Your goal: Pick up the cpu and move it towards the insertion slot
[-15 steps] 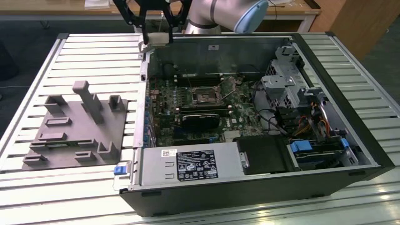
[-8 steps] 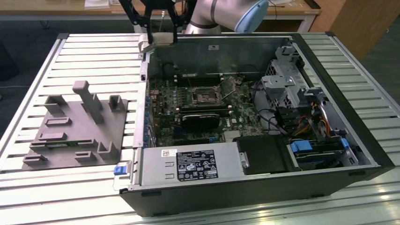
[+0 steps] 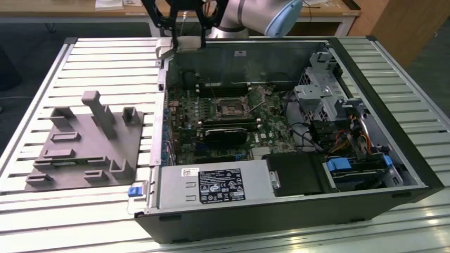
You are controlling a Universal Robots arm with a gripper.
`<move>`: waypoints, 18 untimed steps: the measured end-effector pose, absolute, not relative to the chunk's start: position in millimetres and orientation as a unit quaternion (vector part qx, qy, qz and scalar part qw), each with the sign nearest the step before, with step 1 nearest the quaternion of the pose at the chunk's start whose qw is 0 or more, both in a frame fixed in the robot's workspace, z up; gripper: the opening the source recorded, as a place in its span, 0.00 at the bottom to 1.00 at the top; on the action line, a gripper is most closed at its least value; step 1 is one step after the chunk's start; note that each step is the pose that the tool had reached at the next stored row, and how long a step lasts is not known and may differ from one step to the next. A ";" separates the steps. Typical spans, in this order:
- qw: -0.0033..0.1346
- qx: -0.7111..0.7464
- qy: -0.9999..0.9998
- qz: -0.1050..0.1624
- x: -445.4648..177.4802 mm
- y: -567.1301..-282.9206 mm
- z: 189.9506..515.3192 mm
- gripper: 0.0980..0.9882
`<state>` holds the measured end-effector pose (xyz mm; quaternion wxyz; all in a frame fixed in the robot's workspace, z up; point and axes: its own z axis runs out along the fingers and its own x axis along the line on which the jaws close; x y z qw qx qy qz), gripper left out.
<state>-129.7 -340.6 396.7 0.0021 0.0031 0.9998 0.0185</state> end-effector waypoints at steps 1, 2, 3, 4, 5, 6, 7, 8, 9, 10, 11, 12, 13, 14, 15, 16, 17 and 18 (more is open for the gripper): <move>0.002 0.003 1.000 0.018 -128.3 -340.5 396.8 0.50; 0.002 0.003 1.000 0.018 -127.0 -340.4 396.8 0.50; 0.002 0.003 1.000 0.018 -125.8 -340.2 396.8 0.50; 0.002 0.003 1.000 0.018 -124.3 -340.1 396.7 0.50; 0.002 0.003 1.000 0.018 -122.7 -340.0 396.8 0.50; 0.002 0.003 1.000 0.018 -120.9 -339.8 396.8 0.50; 0.002 0.003 1.000 0.018 -118.8 -339.6 396.7 0.50; 0.002 0.003 1.000 0.018 -116.7 -339.3 396.8 0.50; 0.002 0.003 1.000 0.018 -114.5 -339.1 396.7 0.50; 0.002 0.003 1.000 0.018 -112.2 -338.8 396.8 0.50; 0.002 0.003 1.000 0.018 -109.9 -338.4 396.8 0.50; 0.002 0.003 1.000 0.018 -107.7 -338.1 396.8 0.50; 0.002 0.003 1.000 0.018 -105.5 -337.8 396.8 0.50; 0.002 0.003 1.000 0.018 -103.3 -337.4 396.7 0.50; 0.002 0.003 1.000 0.019 -100.9 -337.0 396.7 0.50; 0.002 0.003 1.000 0.018 -98.5 -336.7 396.8 0.50; 0.002 0.003 1.000 0.018 -96.0 -336.3 396.7 0.50; 0.002 0.003 1.000 0.018 -93.5 -336.0 396.8 0.50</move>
